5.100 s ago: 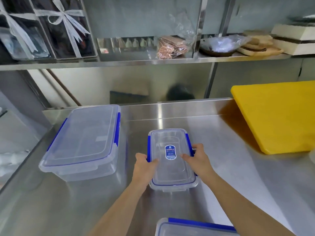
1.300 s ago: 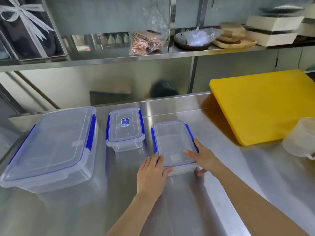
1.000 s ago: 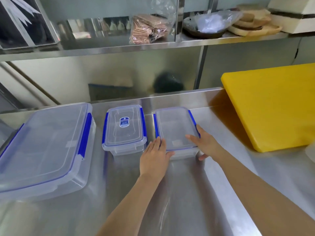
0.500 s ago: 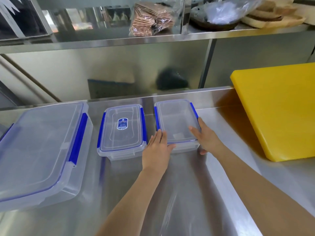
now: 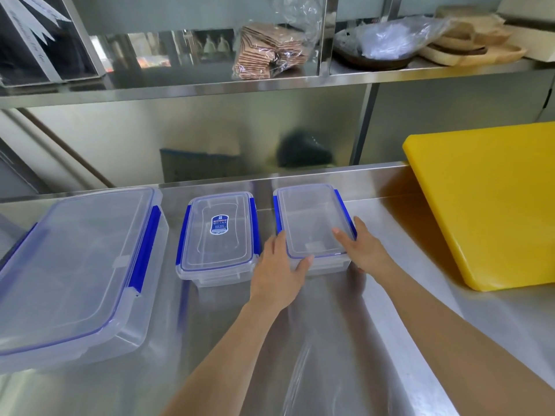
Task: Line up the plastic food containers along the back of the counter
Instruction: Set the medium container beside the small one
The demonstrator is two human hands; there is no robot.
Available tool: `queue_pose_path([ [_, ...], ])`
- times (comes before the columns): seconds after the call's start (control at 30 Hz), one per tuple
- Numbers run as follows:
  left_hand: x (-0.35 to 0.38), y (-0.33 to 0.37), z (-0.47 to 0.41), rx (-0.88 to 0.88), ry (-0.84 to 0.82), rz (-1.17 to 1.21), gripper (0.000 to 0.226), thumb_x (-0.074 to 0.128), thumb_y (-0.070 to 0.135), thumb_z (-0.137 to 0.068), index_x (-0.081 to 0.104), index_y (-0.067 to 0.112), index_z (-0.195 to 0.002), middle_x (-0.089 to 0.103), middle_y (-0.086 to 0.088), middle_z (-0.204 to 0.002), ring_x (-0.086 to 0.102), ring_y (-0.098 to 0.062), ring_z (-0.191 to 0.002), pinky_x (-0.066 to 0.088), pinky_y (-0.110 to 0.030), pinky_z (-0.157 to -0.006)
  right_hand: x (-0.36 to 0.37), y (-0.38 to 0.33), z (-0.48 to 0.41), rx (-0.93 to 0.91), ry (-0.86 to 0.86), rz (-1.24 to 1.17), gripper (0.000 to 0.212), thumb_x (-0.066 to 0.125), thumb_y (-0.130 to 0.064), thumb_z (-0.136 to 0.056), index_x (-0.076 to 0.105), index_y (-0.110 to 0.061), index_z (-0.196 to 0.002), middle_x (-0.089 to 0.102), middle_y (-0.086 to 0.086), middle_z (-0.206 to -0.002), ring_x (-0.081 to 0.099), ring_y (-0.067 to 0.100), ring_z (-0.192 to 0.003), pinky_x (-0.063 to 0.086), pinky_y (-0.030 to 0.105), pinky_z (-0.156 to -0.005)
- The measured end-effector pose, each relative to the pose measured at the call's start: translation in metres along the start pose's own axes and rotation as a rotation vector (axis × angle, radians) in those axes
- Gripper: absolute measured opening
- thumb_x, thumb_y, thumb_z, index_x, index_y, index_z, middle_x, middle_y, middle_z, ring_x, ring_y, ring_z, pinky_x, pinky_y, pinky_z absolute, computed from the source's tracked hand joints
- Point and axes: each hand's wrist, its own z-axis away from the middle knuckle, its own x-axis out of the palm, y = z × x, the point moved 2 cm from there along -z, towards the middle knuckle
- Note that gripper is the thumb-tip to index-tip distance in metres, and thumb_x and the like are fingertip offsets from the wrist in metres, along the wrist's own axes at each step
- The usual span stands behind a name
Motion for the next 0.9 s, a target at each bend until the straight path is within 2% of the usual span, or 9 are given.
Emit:
queue_pose_path([
  [0.1,-0.002,-0.004,-0.005,-0.281,-0.029,0.463,0.075,0.051,0.047,-0.089,0.016,0.018,-0.149,0.026,0.000,-0.156,0.029,-0.023,-0.142,0.030,-0.041,-0.114,0.000,0.003,0.001,-0.006,0.016,-0.082,0.053,0.048,-0.044,-0.091,0.035,-0.018,-0.135,0.054,0.008,-0.127,0.054,0.019,-0.099,0.053,0.042,-0.087],
  [0.17,0.002,-0.008,-0.009,-0.344,-0.075,0.549,0.066,0.051,0.041,-0.091,0.022,0.019,-0.147,0.035,-0.001,-0.152,0.038,-0.023,-0.136,0.035,-0.039,-0.109,0.000,0.004,0.000,0.001,0.014,-0.103,0.049,0.049,-0.041,-0.091,0.039,-0.016,-0.133,0.055,0.008,-0.124,0.055,0.020,-0.099,0.054,0.043,-0.088],
  [0.27,0.009,-0.005,-0.011,-0.308,-0.068,0.564,0.044,0.051,0.031,-0.093,0.042,0.022,-0.135,0.055,0.000,-0.134,0.053,-0.017,-0.118,0.044,-0.033,-0.098,-0.004,0.005,-0.003,-0.006,0.024,-0.097,0.045,0.049,-0.036,-0.092,0.042,-0.014,-0.130,0.055,0.006,-0.116,0.055,0.021,-0.097,0.054,0.042,-0.086],
  [0.43,0.030,0.019,-0.011,-0.245,-0.082,0.624,0.039,0.053,0.025,-0.092,0.048,0.023,-0.131,0.060,0.005,-0.124,0.057,-0.012,-0.106,0.041,-0.025,-0.087,-0.028,0.019,-0.004,0.034,0.088,-0.118,0.039,0.047,-0.035,-0.094,0.044,-0.013,-0.126,0.053,0.005,-0.110,0.054,0.021,-0.095,0.053,0.040,-0.082],
  [0.57,0.064,0.055,-0.019,-0.214,-0.158,0.619,0.040,0.052,0.025,-0.092,0.047,0.021,-0.132,0.060,0.001,-0.127,0.058,-0.015,-0.111,0.042,-0.024,-0.087,-0.067,0.049,-0.010,0.069,0.188,-0.084,0.038,0.045,-0.035,-0.095,0.046,-0.011,-0.123,0.054,0.006,-0.103,0.053,0.021,-0.090,0.048,0.035,-0.073],
  [0.63,0.071,0.062,-0.022,-0.220,-0.159,0.611,0.044,0.050,0.027,-0.092,0.044,0.022,-0.136,0.059,0.001,-0.131,0.057,-0.016,-0.115,0.042,-0.025,-0.090,-0.074,0.053,-0.012,0.081,0.194,-0.081,0.037,0.045,-0.035,-0.095,0.047,-0.011,-0.123,0.055,0.006,-0.103,0.054,0.022,-0.091,0.049,0.037,-0.076],
  [0.77,0.076,0.065,-0.028,-0.243,-0.148,0.588,0.049,0.050,0.030,-0.093,0.039,0.022,-0.140,0.056,0.000,-0.134,0.055,-0.019,-0.118,0.043,-0.029,-0.096,-0.077,0.058,-0.018,0.086,0.236,-0.004,0.039,0.046,-0.044,-0.092,0.052,-0.014,-0.116,0.062,0.008,-0.102,0.059,0.026,-0.091,0.053,0.049,-0.089],
  [0.83,0.075,0.066,-0.027,-0.232,-0.153,0.562,0.049,0.050,0.031,-0.092,0.040,0.022,-0.139,0.056,0.000,-0.133,0.056,-0.019,-0.118,0.044,-0.030,-0.096,-0.079,0.057,-0.017,0.101,0.228,-0.023,0.035,0.047,-0.043,-0.092,0.052,-0.013,-0.110,0.062,0.010,-0.101,0.059,0.027,-0.089,0.052,0.047,-0.088],
  [0.9,0.072,0.067,-0.025,-0.177,-0.182,0.492,0.048,0.050,0.034,-0.092,0.041,0.022,-0.137,0.056,0.000,-0.135,0.055,-0.020,-0.119,0.043,-0.030,-0.097,-0.081,0.057,-0.015,0.112,0.254,0.037,0.039,0.048,-0.042,-0.092,0.053,-0.010,-0.113,0.063,0.015,-0.108,0.058,0.029,-0.093,0.048,0.044,-0.086],
])
